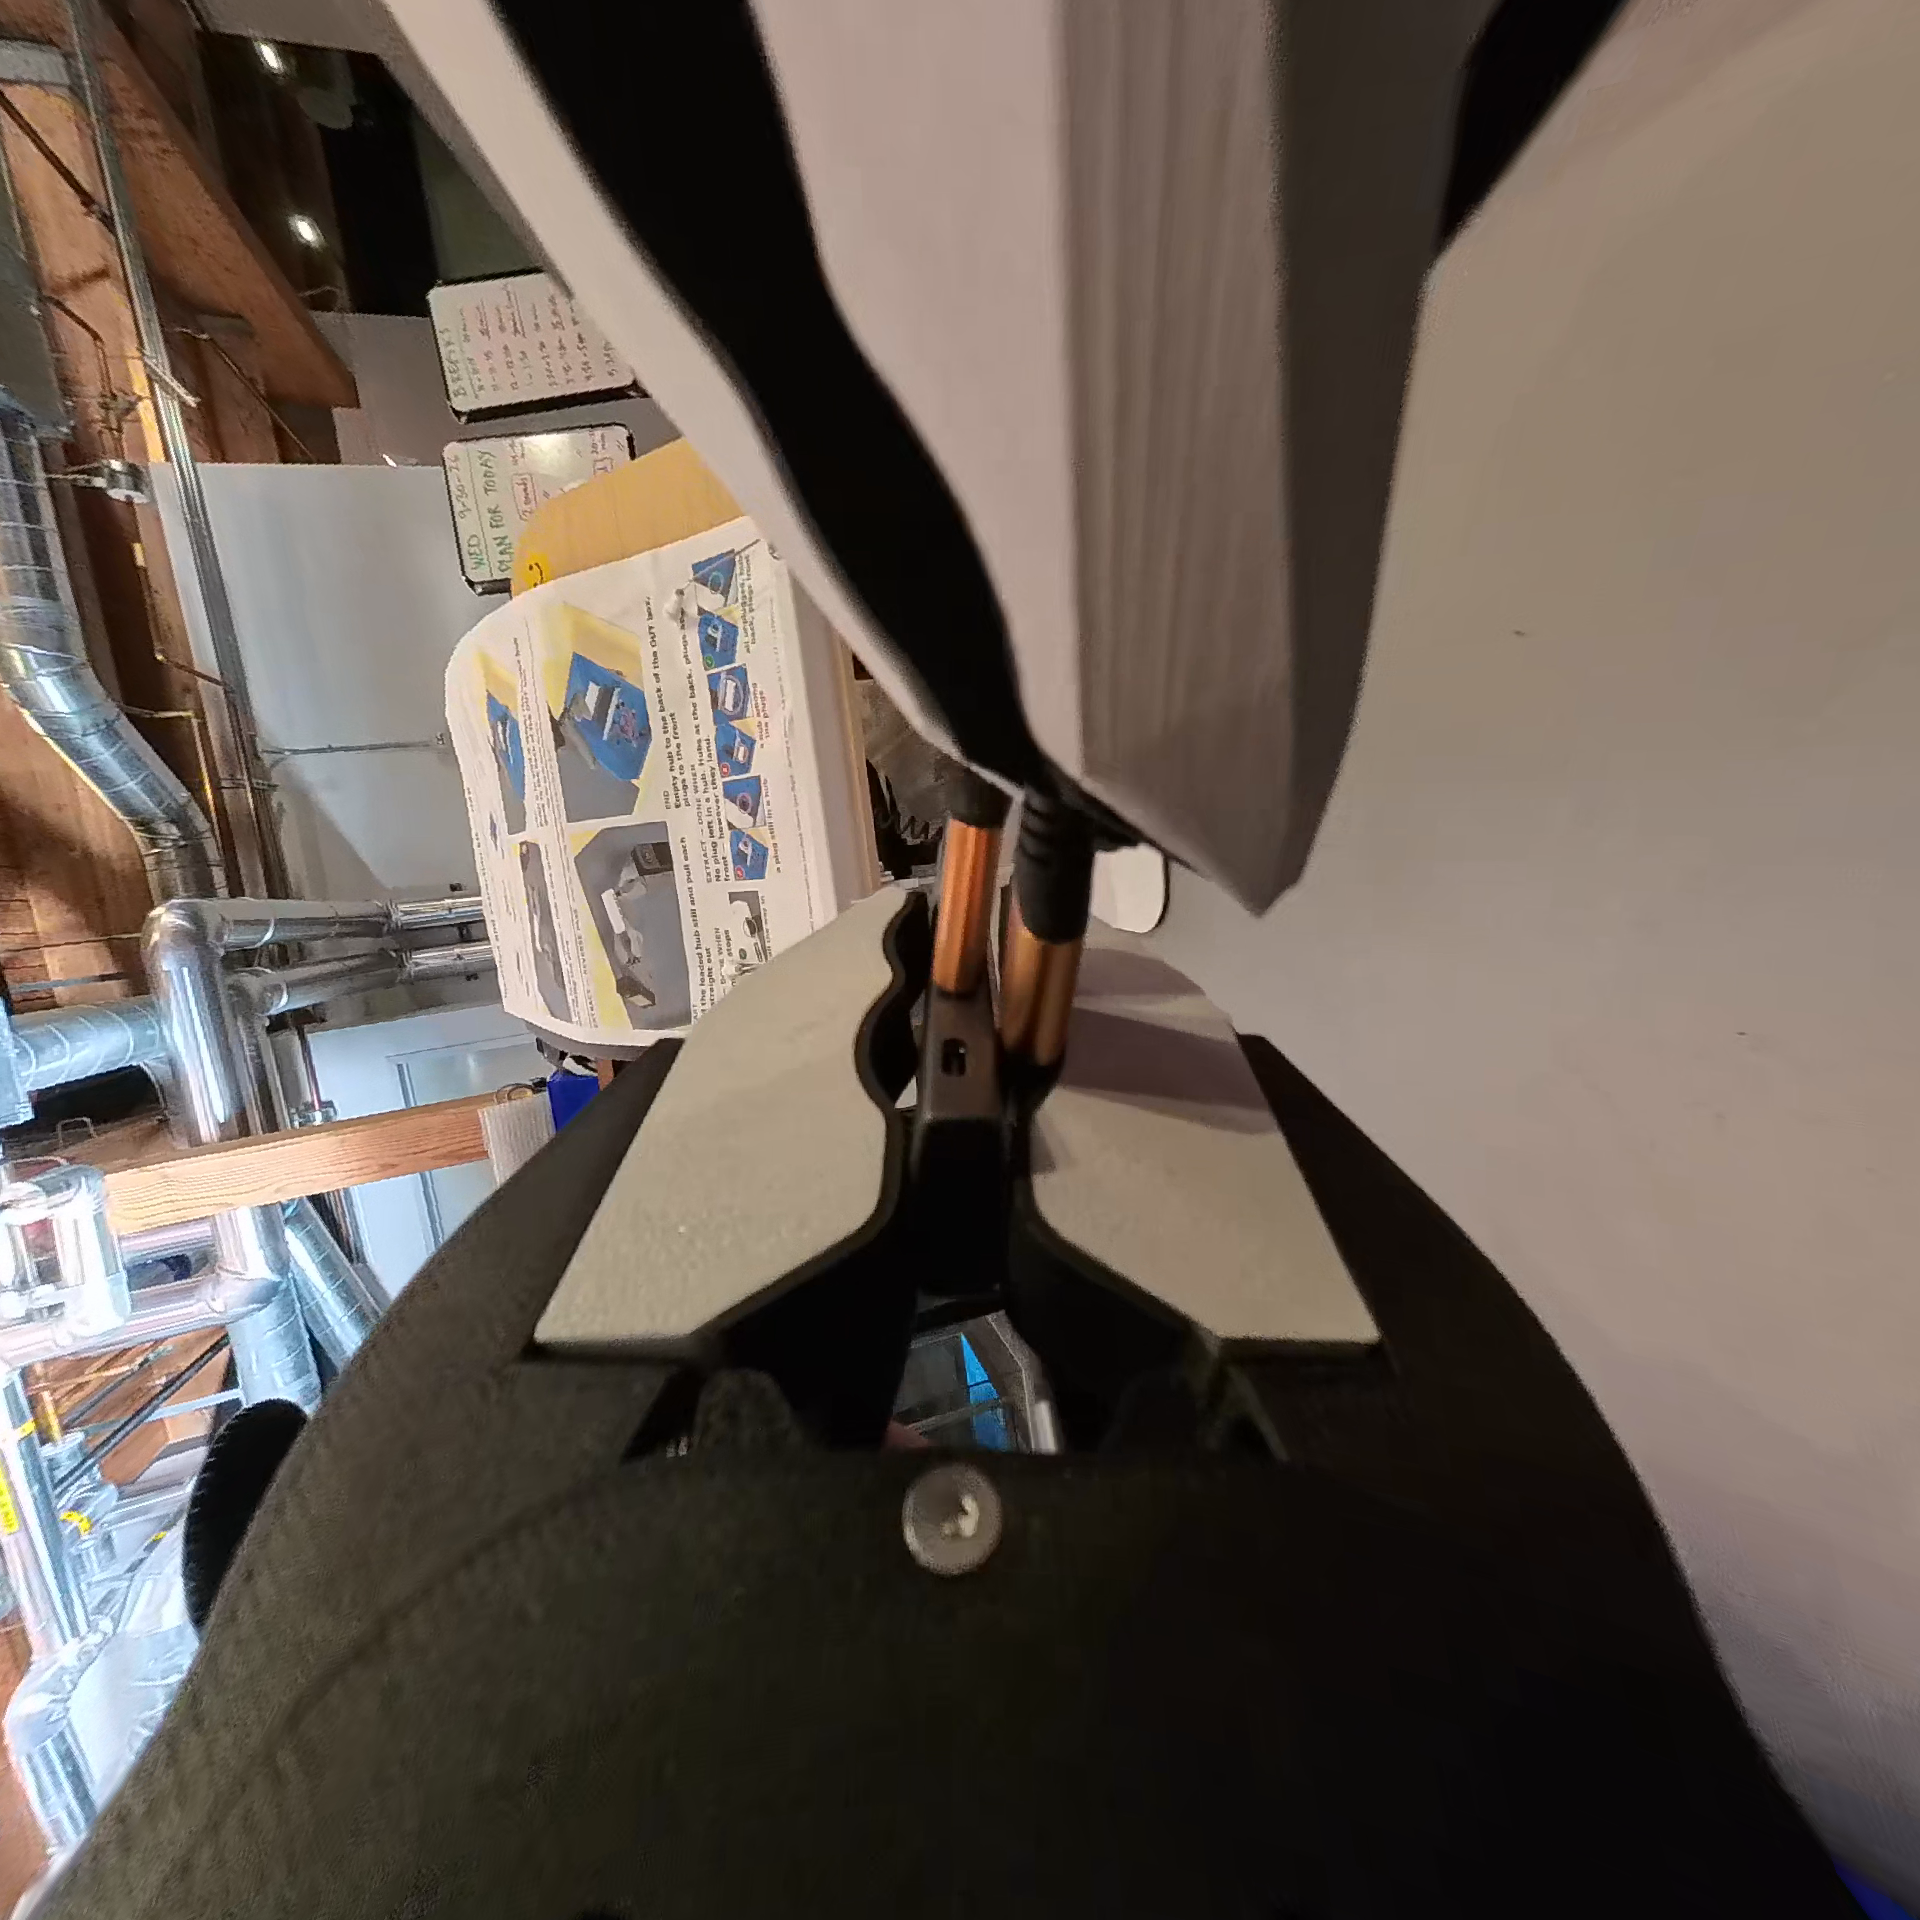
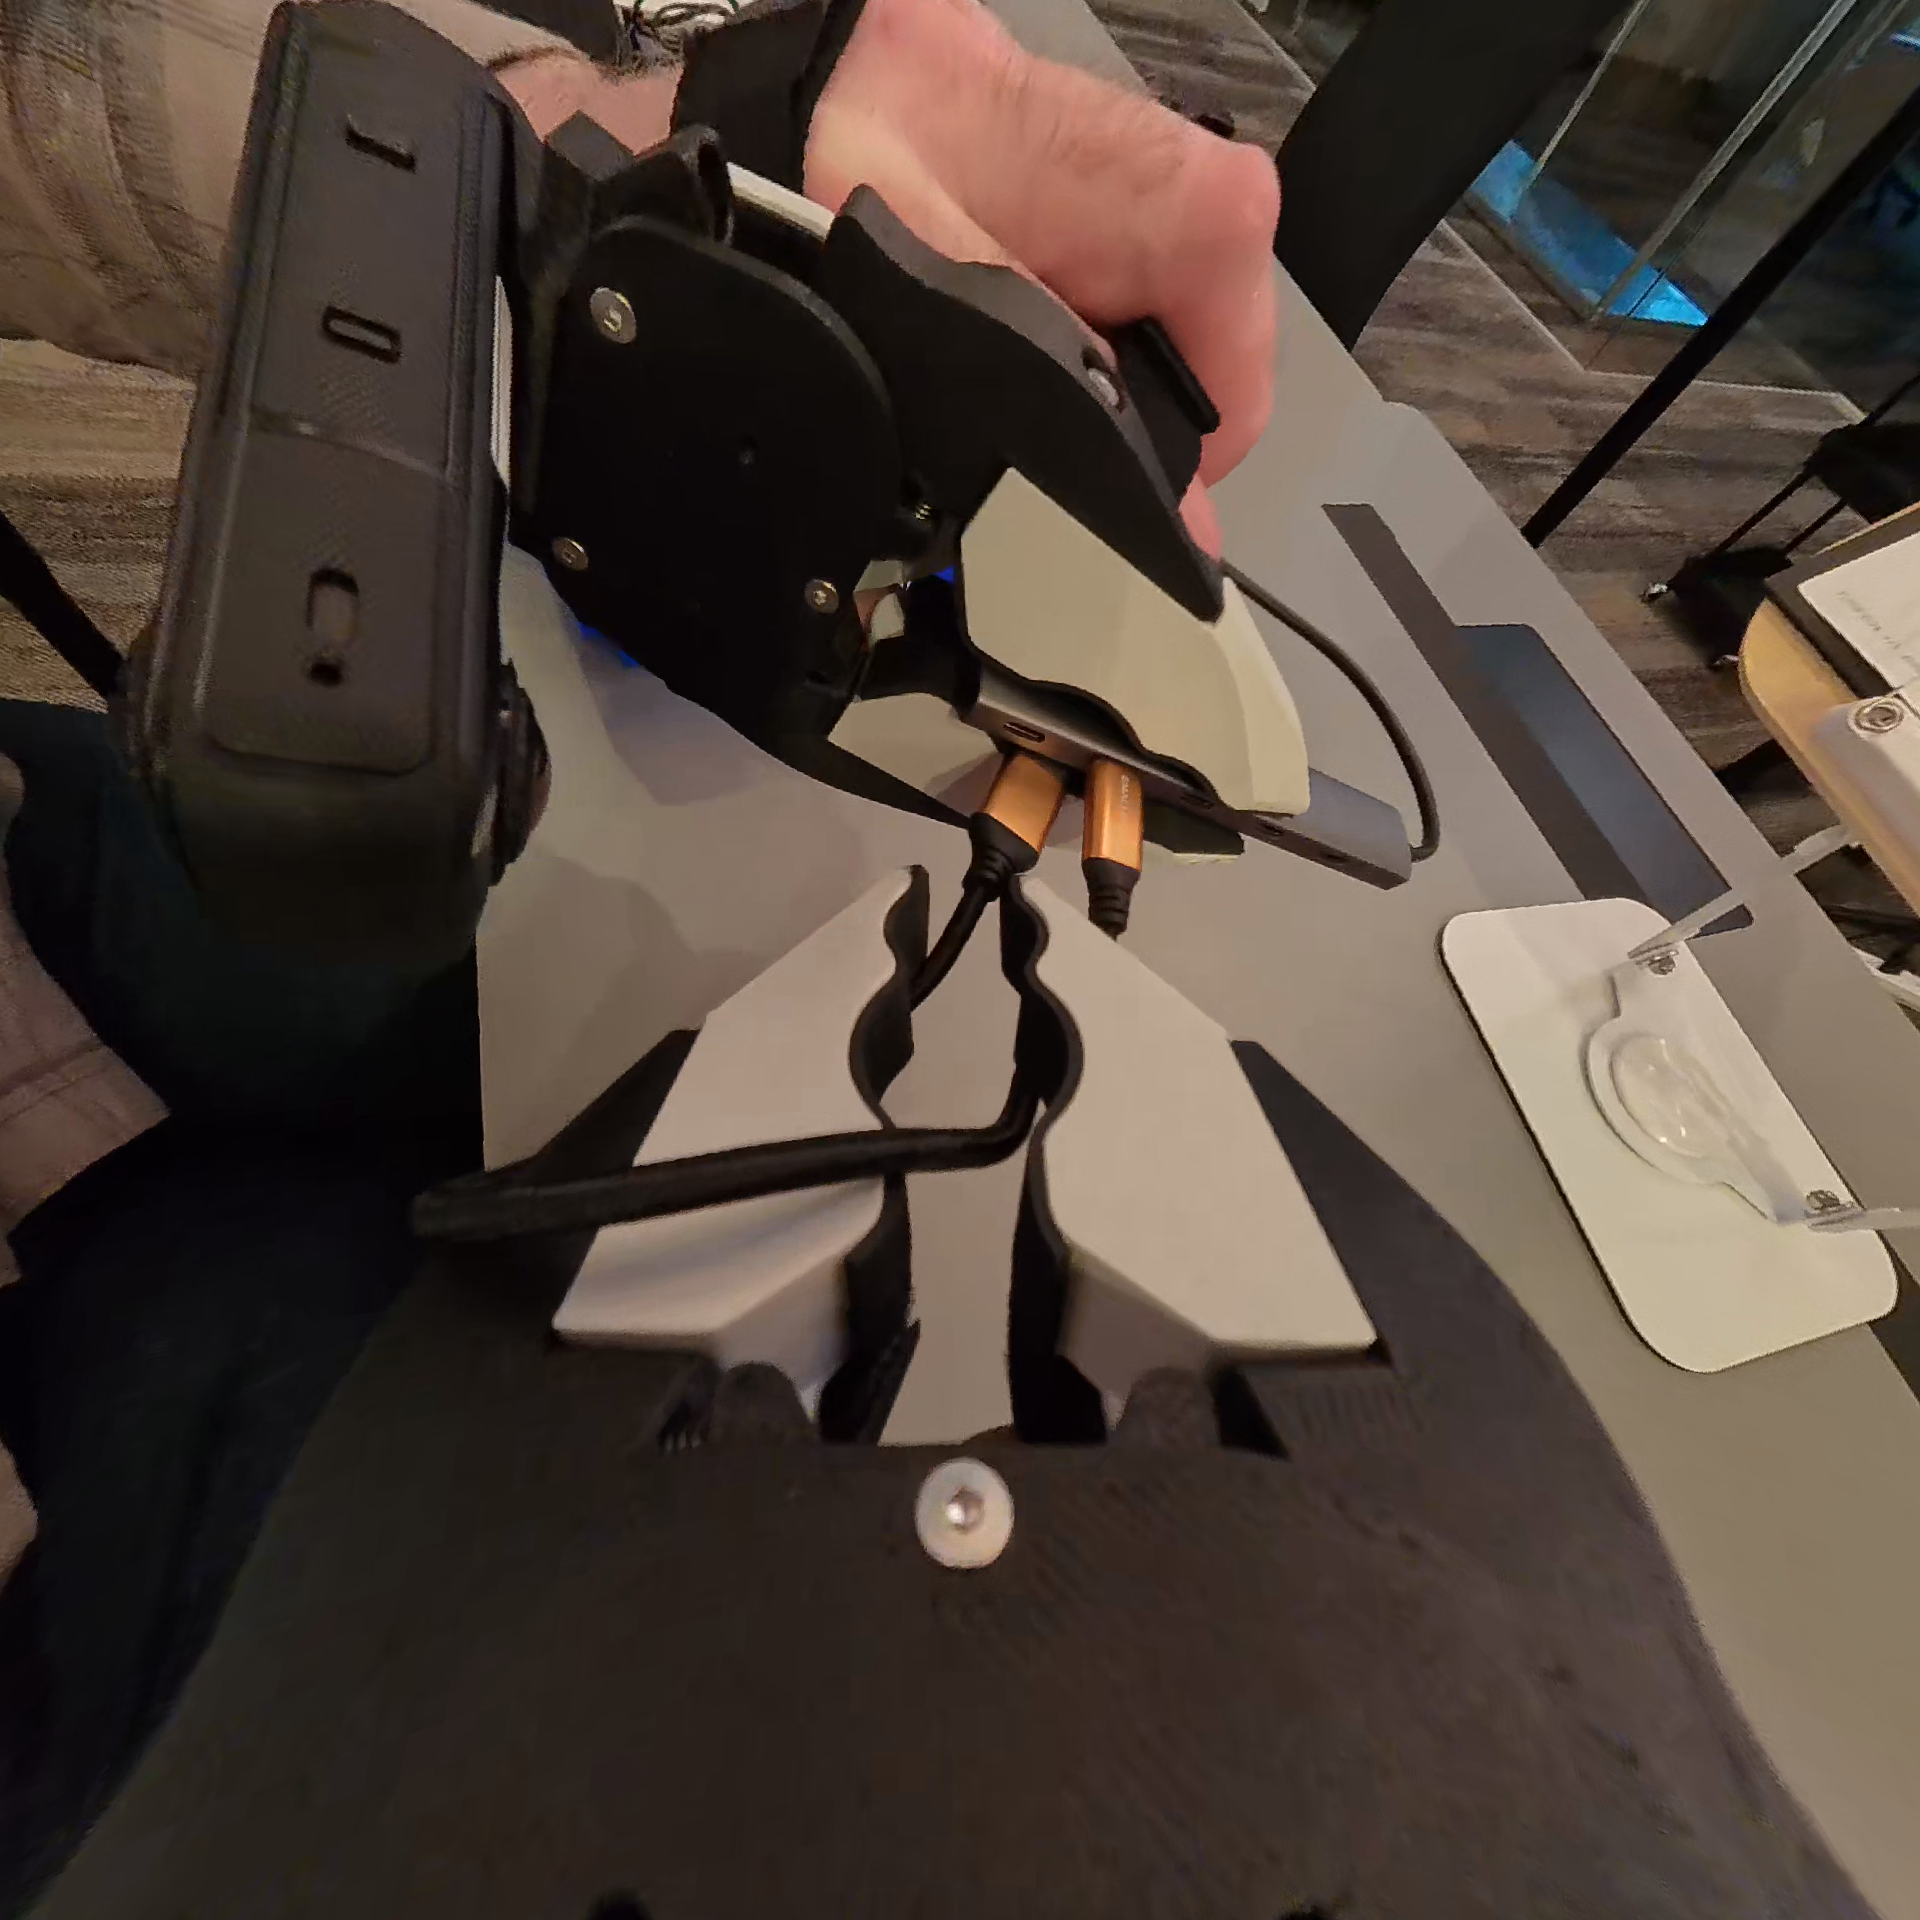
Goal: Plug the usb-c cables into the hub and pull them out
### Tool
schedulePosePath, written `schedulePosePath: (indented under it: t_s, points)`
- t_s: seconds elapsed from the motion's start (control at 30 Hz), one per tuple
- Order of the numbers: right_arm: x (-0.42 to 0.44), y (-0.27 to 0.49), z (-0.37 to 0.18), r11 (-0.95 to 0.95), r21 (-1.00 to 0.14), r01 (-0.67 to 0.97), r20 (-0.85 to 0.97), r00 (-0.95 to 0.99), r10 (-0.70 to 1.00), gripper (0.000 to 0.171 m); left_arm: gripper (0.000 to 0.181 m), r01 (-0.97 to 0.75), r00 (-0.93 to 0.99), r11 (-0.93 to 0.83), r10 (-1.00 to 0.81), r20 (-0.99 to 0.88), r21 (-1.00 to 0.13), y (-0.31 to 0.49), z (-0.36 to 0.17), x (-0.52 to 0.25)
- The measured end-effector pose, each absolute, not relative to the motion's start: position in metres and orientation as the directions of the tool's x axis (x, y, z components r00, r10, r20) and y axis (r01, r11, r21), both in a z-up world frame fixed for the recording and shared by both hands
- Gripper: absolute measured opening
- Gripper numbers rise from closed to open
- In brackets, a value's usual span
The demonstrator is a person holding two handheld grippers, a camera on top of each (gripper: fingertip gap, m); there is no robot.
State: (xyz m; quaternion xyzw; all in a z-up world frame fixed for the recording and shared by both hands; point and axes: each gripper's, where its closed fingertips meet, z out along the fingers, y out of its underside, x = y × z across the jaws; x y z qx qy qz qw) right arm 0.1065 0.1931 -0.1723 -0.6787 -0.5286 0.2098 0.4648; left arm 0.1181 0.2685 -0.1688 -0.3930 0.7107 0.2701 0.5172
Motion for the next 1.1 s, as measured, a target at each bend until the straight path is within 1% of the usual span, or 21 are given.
schedulePosePath:
  t_s: [0.17,0.3,0.4,0.53,0.6,0.67,0.73,0.77,0.83,0.87,0.93,1.0,1.1]
  points:
    - [0.11,0.195,-0.171,-0.018,-0.858,0.514,0.193,0.355,0.915,0.002,0.013,-0.821,-0.166,0.571,-0.282,-0.945,-0.027,0.264,-0.171,0.119]
    - [0.111,0.195,-0.166,-0.014,-0.868,0.496,0.185,0.351,0.918,0.001,0.013,-0.803,-0.142,0.593,-0.297,-0.944,-0.066,0.262,-0.169,0.121]
    - [0.112,0.192,-0.159,-0.046,-0.901,0.432,0.113,0.337,0.935,0.001,0.013,-0.791,-0.118,0.602,-0.324,-0.939,-0.108,0.261,-0.168,0.12]
    - [0.114,0.185,-0.148,-0.033,-0.917,0.398,0.103,0.316,0.943,0.001,0.012,-0.784,-0.106,0.606,-0.343,-0.933,-0.133,0.262,-0.166,0.119]
    - [0.115,0.183,-0.146,-0.024,-0.916,0.401,0.106,0.3,0.948,0.001,0.012,-0.773,-0.091,0.614,-0.357,-0.93,-0.161,0.261,-0.165,0.119]
    - [0.116,0.182,-0.152,-0.012,-0.896,0.445,0.128,0.284,0.95,0.001,0.013,-0.777,-0.108,0.612,-0.357,-0.928,-0.145,0.262,-0.169,0.12]
    - [0.11,0.172,-0.157,0.043,-0.885,0.463,0.156,0.209,0.965,0.002,0.013,-0.779,-0.119,0.613,-0.351,-0.929,-0.132,0.262,-0.172,0.12]
    - [0.11,0.172,-0.158,0.058,-0.88,0.471,0.174,0.207,0.963,0.004,0.011,-0.776,-0.115,0.616,-0.353,-0.929,-0.138,0.262,-0.172,0.12]
    - [0.112,0.172,-0.157,0.047,-0.885,0.462,0.165,0.217,0.962,0.019,0.012,-0.779,-0.117,0.616,-0.328,-0.937,-0.118,0.262,-0.171,0.119]
    - [0.115,0.173,-0.153,0.051,-0.893,0.447,0.172,0.234,0.957,0.022,0.012,-0.779,-0.111,0.615,-0.322,-0.94,-0.119,0.262,-0.169,0.119]
    - [0.123,0.174,-0.148,0.067,-0.887,0.457,0.209,0.266,0.941,0.026,0.012,-0.782,-0.096,0.609,-0.327,-0.94,-0.132,0.263,-0.167,0.118]
    - [0.132,0.175,-0.142,0.076,-0.88,0.468,0.238,0.3,0.924,0.028,0.012,-0.791,-0.091,0.601,-0.303,-0.949,-0.116,0.268,-0.164,0.113]
    - [0.146,0.182,-0.14,0.038,-0.871,0.491,0.245,0.365,0.898,0.031,0.012,-0.792,-0.071,0.596,-0.307,-0.949,-0.134,0.27,-0.161,0.11]
